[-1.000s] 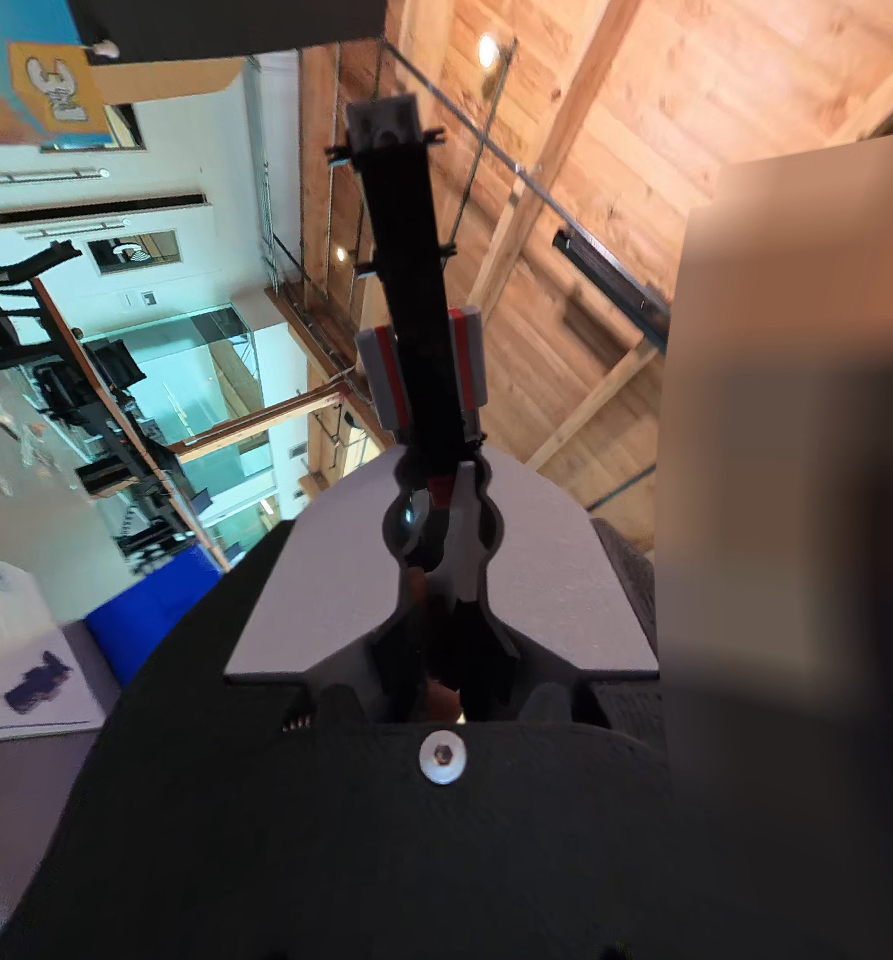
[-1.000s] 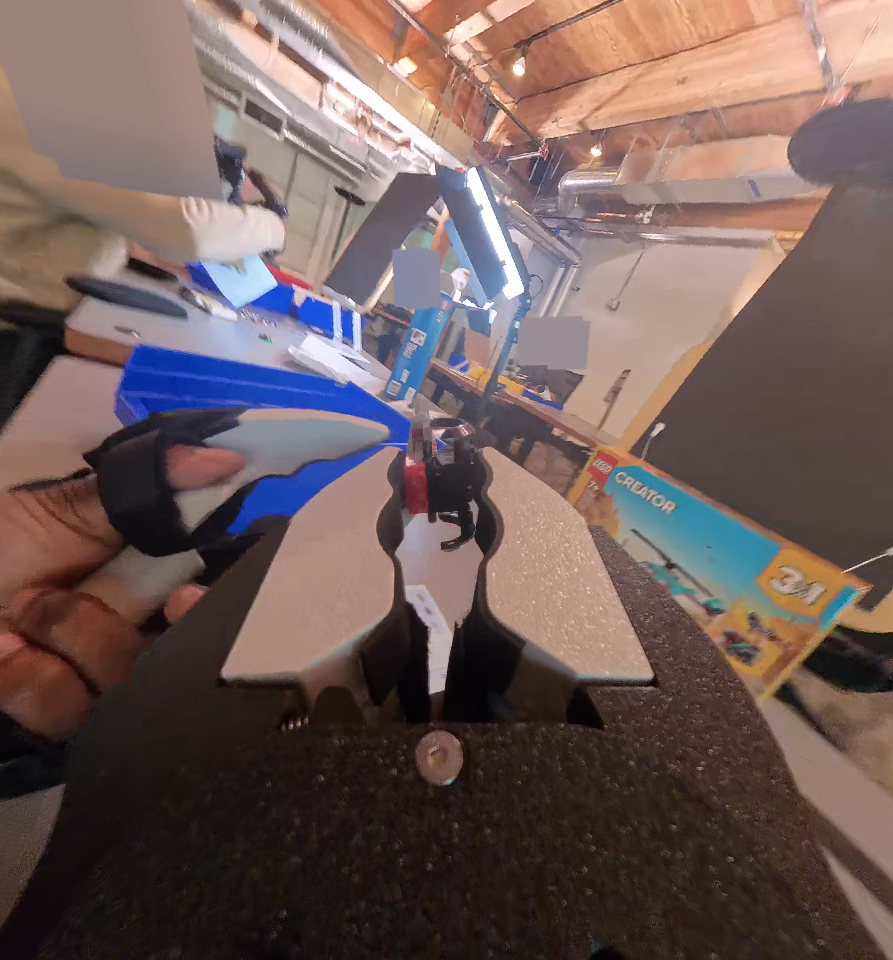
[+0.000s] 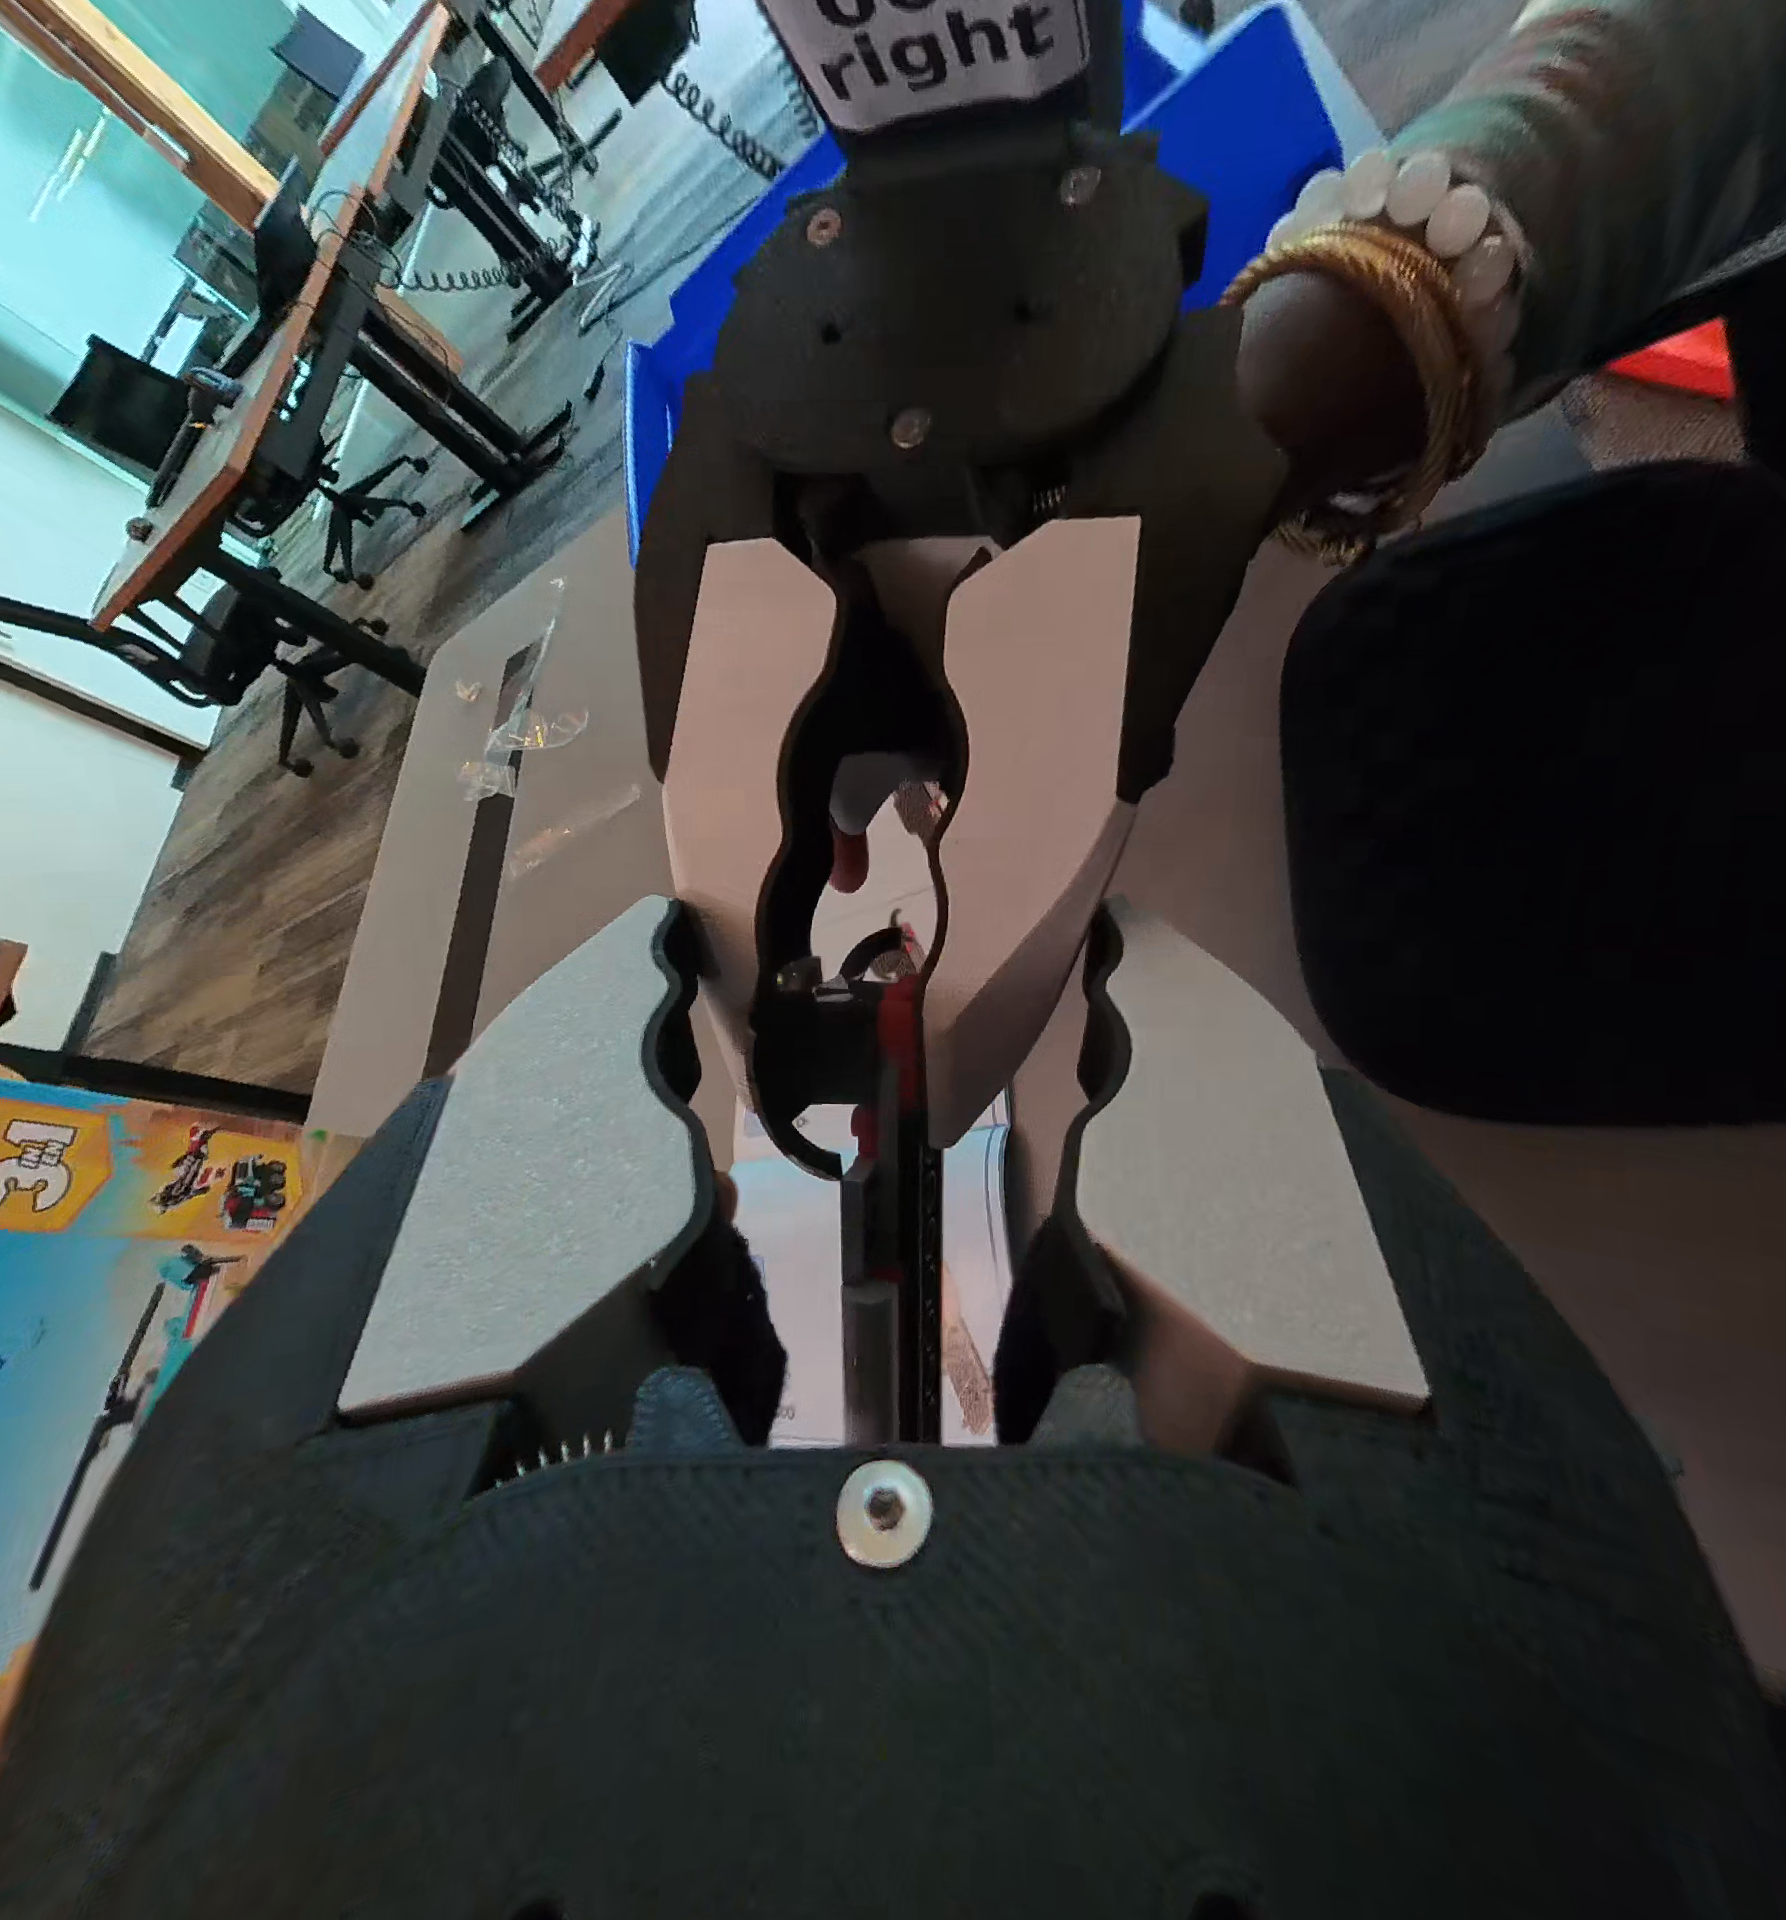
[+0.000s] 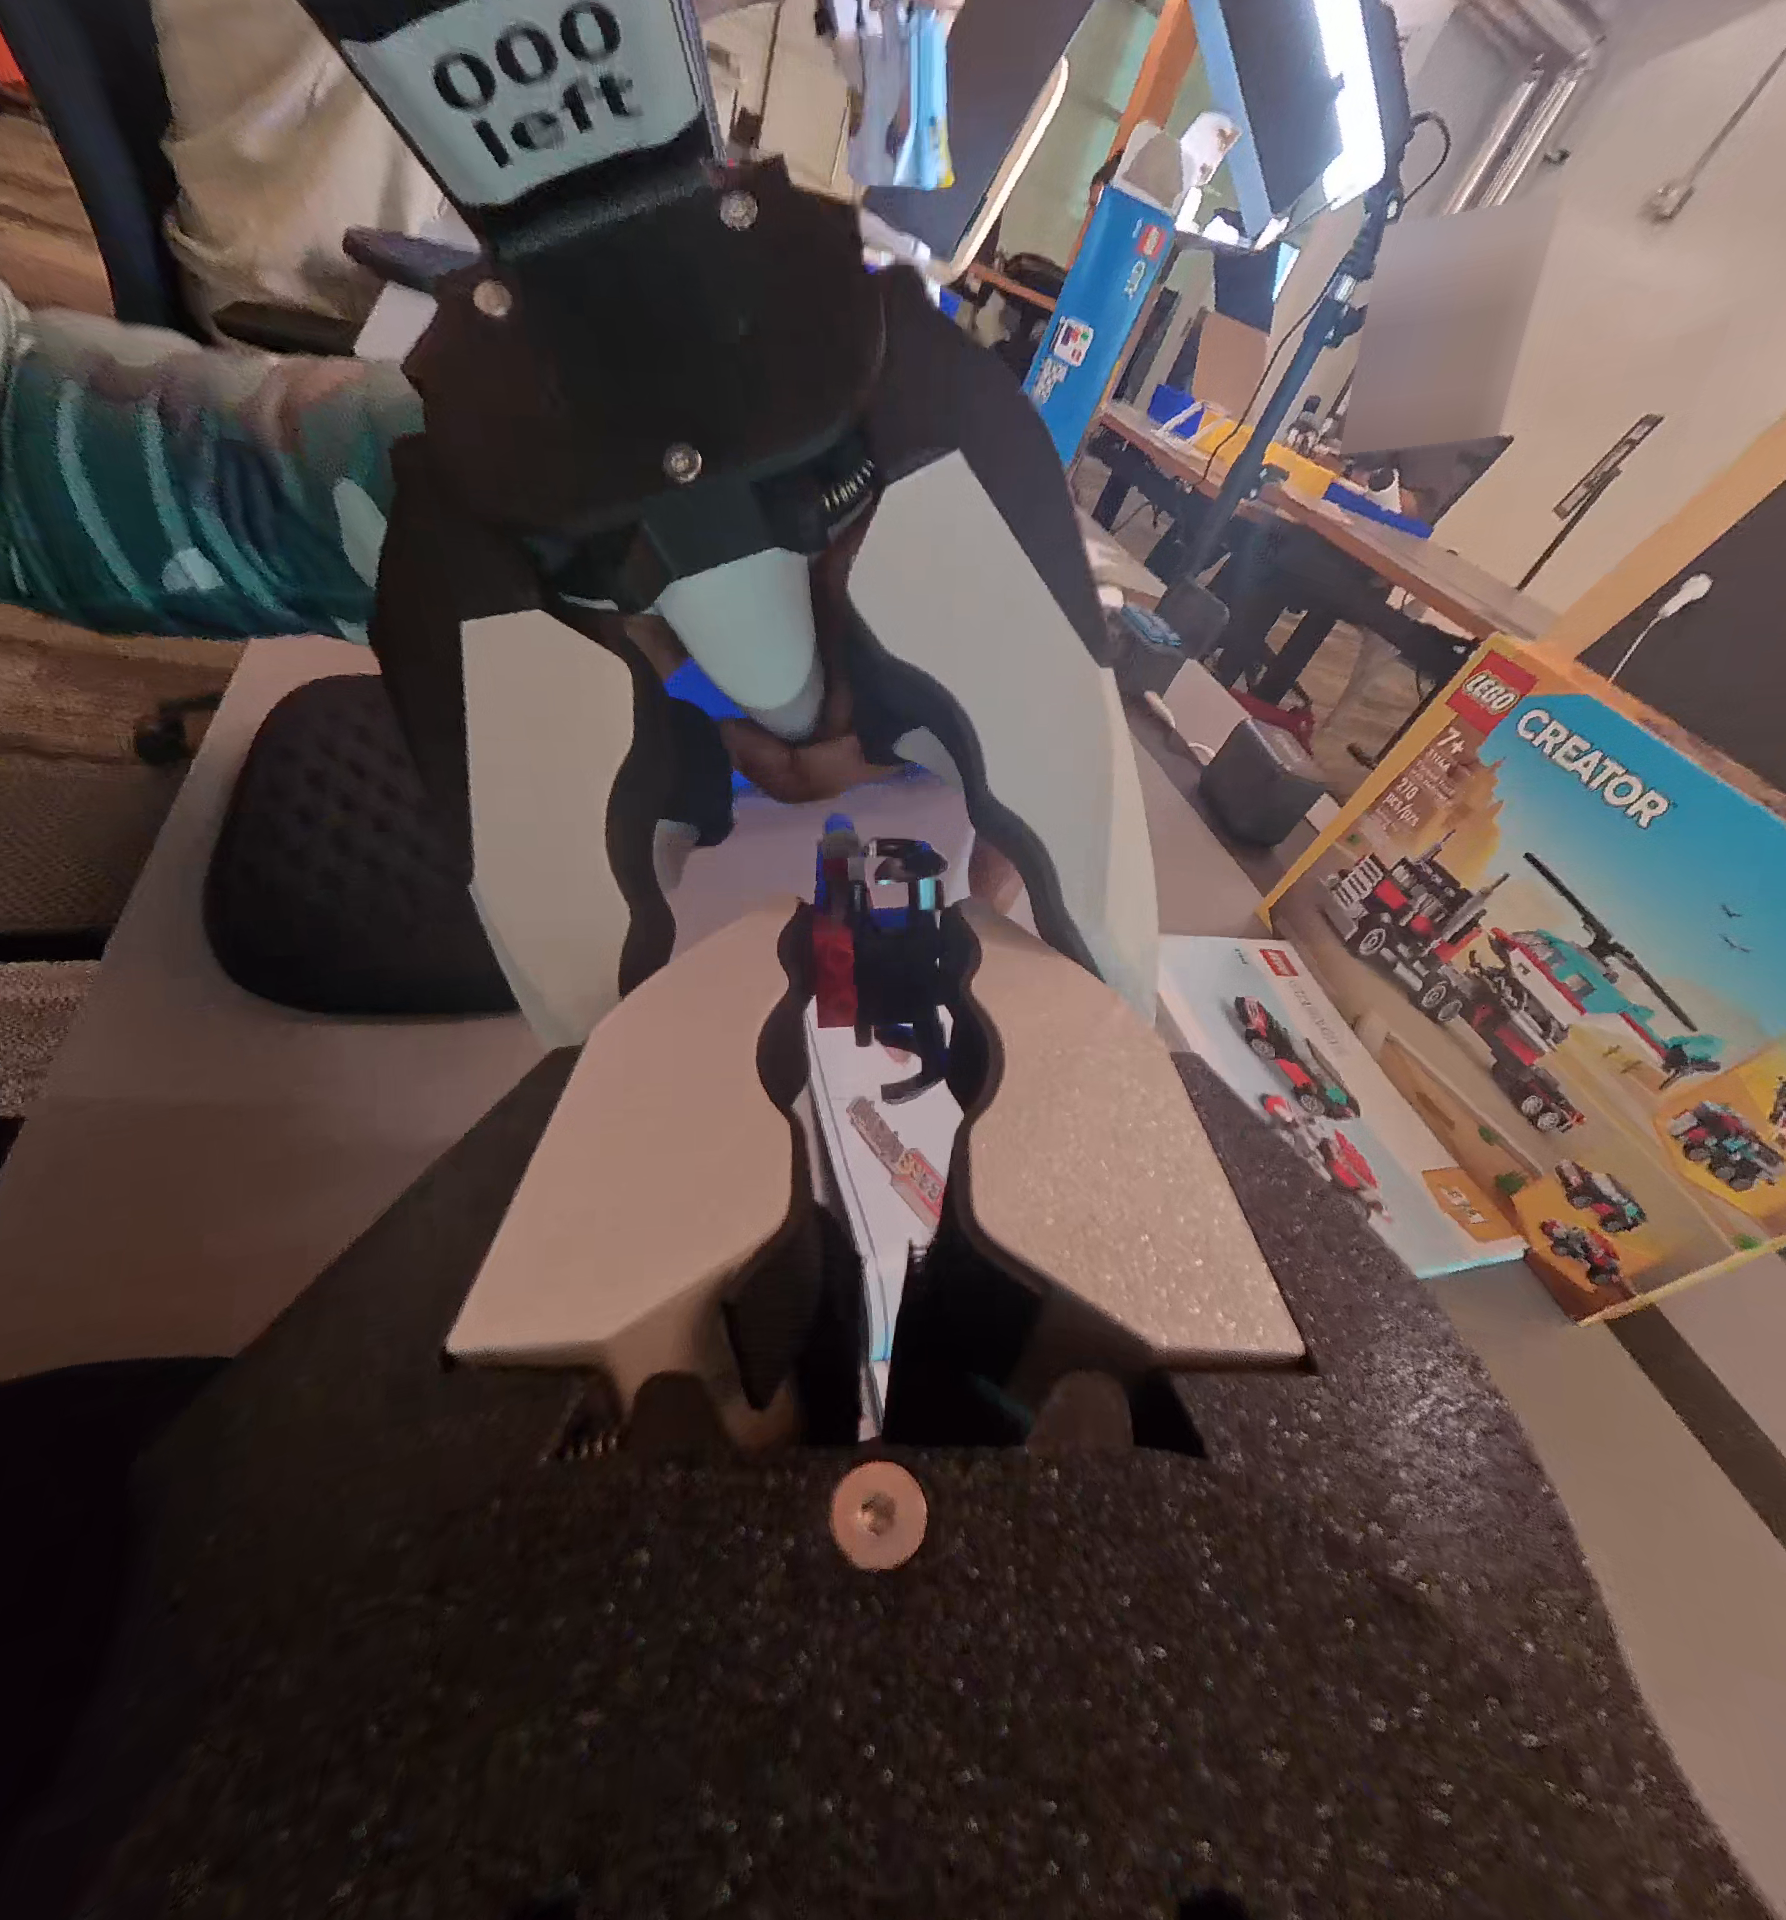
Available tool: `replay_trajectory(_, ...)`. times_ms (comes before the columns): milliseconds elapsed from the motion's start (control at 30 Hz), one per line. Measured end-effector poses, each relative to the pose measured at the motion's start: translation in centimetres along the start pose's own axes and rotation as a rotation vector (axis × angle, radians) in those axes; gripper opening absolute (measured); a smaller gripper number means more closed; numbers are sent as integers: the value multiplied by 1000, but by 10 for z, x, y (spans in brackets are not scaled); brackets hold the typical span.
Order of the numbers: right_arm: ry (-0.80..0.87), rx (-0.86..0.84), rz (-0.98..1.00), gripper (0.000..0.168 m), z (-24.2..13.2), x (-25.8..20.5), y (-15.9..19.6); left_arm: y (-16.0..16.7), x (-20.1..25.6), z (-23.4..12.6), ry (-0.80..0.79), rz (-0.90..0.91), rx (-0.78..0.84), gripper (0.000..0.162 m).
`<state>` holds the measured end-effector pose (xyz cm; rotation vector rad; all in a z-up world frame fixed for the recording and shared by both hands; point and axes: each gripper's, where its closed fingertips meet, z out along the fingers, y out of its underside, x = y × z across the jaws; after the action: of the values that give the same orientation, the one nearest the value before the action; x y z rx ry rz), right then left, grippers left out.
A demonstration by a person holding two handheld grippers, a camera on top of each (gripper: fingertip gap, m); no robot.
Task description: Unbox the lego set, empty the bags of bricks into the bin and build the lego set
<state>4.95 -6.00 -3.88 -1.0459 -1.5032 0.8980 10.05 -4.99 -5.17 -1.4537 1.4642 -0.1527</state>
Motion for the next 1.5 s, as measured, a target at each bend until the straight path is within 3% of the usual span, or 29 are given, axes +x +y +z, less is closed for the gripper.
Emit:
replay_trajectory(100, 4, -79, -39, 22, 3, 0, 13, 10, 0, 4, -26, 52, -76, 70)
replay_trajectory(233, -21, -39, 14, 22, 1, -2, 8, 6, 2, 5, -16, -10, -12, 69)
replay_trajectory(367, -11, 2, -7, 23, 0, 0, 8, 9, 0, 5, -28, 2, -99, 71)
replay_trajectory(400, 21, 41, 1, 23, -3, 6, 3, 6, -6, 2, -80, -5, -121, 71)
replay_trajectory(467, 67, 110, 33, 23, -13, 17, -4, -5, -33, -18, -297, 6, -110, 97)
replay_trajectory(533, 107, 171, 30, 23, -25, 22, -6, -18, -50, -47, -510, 3, -35, 101)
replay_trajectory(667, 95, 154, -107, 23, -34, 9, -5, -26, -27, -54, -565, -8, 120, 73)
replay_trajectory(800, 72, 104, -185, 23, -37, 1, -6, 7, -11, -32, -499, 49, -44, 57)
replay_trajectory(933, 60, 118, -222, 23, -39, -2, -11, 14, -7, -22, -449, 73, -67, 48)
replay_trajectory(1133, 35, 100, -308, 23, -40, -7, -14, 13, -5, -19, -447, 138, -73, 22)
replay_trajectory(1267, 30, 82, -269, 28, -37, -3, -12, 17, -2, -17, -407, 65, -82, 14)
replay_trajectory(1500, 33, 95, -248, 32, -39, 2, -17, 12, 1, -17, -358, -113, 54, 12)
